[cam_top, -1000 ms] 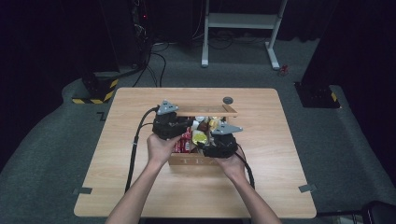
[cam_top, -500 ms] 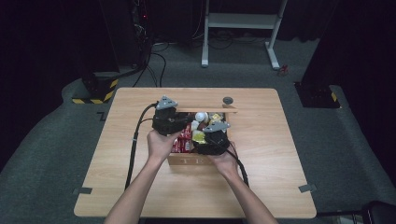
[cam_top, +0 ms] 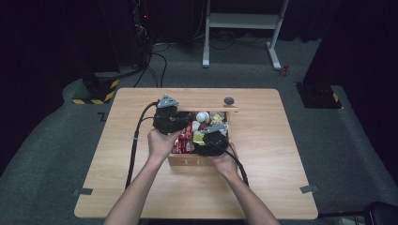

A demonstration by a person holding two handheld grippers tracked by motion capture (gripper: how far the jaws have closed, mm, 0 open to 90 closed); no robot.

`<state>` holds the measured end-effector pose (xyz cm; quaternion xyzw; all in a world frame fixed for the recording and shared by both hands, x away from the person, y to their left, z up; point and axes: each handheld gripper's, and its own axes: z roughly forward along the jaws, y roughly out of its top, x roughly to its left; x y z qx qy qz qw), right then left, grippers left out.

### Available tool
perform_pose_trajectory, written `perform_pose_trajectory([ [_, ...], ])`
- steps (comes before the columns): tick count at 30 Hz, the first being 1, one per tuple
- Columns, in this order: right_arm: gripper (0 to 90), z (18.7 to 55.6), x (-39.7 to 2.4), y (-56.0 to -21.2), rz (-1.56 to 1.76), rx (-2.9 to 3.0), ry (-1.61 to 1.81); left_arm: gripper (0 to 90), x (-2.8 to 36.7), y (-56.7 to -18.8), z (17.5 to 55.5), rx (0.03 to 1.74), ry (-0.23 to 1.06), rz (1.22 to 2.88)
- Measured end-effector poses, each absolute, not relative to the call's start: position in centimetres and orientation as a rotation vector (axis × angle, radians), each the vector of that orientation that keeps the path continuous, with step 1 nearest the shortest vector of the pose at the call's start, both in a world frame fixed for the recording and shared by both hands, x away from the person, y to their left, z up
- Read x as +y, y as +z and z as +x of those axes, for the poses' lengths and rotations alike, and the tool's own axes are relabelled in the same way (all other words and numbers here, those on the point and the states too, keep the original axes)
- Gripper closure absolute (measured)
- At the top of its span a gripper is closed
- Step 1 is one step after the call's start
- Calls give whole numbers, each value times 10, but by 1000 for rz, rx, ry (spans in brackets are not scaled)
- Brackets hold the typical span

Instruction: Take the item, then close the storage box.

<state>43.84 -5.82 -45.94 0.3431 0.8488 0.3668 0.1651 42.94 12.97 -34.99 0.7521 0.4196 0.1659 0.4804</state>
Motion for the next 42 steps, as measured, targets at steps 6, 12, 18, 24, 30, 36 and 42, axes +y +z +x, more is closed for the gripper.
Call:
perform_pose_trajectory([
  [6, 376, 436, -60, -457, 989, 2398, 1064, 677, 129, -350, 429, 1025, 402, 1837],
  [12, 377, 433, -72, -447, 996, 2356, 1120, 677, 129, -350, 429, 1023, 406, 1837],
  [18, 377, 430, -85, -438, 1020, 2316, 1164, 678, 130, -351, 428, 1018, 415, 1841],
  [24, 377, 429, -94, -435, 1044, 2305, 1183, 679, 129, -352, 426, 1017, 405, 1853],
  [30, 377, 427, -106, -430, 1065, 2280, 1220, 683, 129, -352, 427, 1021, 405, 1854],
  [36, 377, 427, -125, -426, 1096, 2250, 1220, 686, 129, -351, 428, 1019, 411, 1847],
  [42, 377, 426, -132, -424, 1098, 2236, 1217, 688, 129, -352, 427, 1019, 405, 1846],
])
